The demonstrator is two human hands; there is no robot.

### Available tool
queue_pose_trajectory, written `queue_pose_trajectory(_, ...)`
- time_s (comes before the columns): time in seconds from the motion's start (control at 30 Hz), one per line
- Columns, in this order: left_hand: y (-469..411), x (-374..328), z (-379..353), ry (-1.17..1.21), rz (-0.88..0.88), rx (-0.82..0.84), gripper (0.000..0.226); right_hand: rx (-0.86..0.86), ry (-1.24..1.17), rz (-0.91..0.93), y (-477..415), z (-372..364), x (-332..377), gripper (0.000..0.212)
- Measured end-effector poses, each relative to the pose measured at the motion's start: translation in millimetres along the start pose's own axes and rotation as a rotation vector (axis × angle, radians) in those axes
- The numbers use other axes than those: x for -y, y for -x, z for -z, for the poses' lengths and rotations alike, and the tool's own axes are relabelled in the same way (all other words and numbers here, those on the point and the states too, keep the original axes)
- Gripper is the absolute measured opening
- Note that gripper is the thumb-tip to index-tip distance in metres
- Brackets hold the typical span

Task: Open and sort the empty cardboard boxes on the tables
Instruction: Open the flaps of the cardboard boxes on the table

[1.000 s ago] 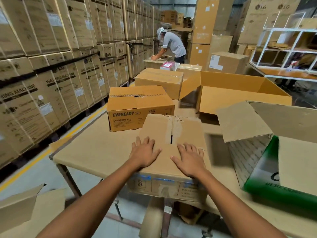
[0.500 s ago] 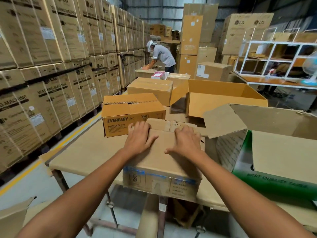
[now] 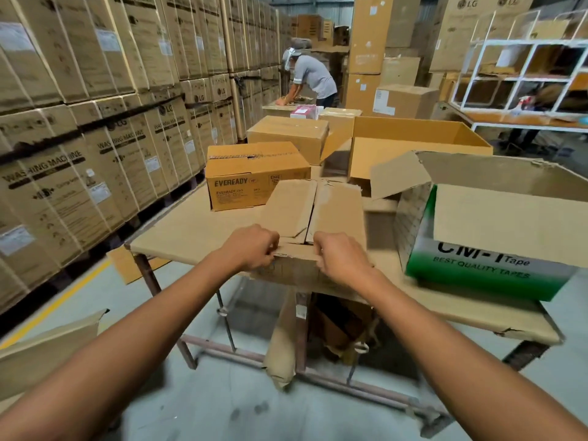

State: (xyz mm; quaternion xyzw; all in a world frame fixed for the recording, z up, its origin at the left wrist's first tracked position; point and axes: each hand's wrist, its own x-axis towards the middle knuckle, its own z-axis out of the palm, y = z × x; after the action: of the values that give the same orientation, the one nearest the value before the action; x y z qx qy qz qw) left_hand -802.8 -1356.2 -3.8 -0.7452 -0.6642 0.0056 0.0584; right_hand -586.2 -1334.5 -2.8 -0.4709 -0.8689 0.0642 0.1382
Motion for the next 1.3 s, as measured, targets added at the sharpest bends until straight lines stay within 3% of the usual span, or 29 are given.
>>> queue_pose_trajectory(0.07, 18, -12, -21, -0.031, -0.006, 0.056, 0.035, 0.021, -0.016, 0.017, 22, -25, 3, 0.02)
queue_pose_trajectory(0.23, 49, -26, -74, -0.046, 0.065, -0.003, 0.064, 0.018, 0.088, 0.067, 52, -70, -7, 0.035)
queue_pose_trajectory(0.33, 53, -24, -94, 0.005, 0.036, 0.013, 0.073, 0.097, 0.127, 0.085, 52, -82, -14, 0.033)
queue_pose_trajectory(0.47, 36, -18, -88, 0.127, 0.03, 0.024, 0.09, 0.144, -0.005, 0.026, 32, -79, -16, 0.04)
queue_pose_trajectory(0.6, 0, -6, -78, 0.21, 0.001, -0.14, 0.067, -0.08, -0.072, -0.019, -10, -69, -18, 0.031)
queue_pose_trajectory(0.7, -34, 5, -74, 0.287, -0.03, -0.174, 0.059, -0.115, -0.065, -0.083, -50, -66, -21, 0.026)
queue_pose_trajectory(1.0, -144, 15, -78, 0.371, -0.147, 0.0, 0.045, -0.065, -0.053, -0.274, -126, -93, -51, 0.023)
queue_pose_trajectory(1.17, -178, 10, -80, 0.255, -0.155, 0.15, 0.04, -0.019, -0.038, -0.338, -144, -105, -58, 0.037)
queue_pose_trajectory(1.3, -197, 6, -41, 0.059, -0.224, 0.213, 0.038, 0.025, 0.023, -0.396, -152, -110, -64, 0.047)
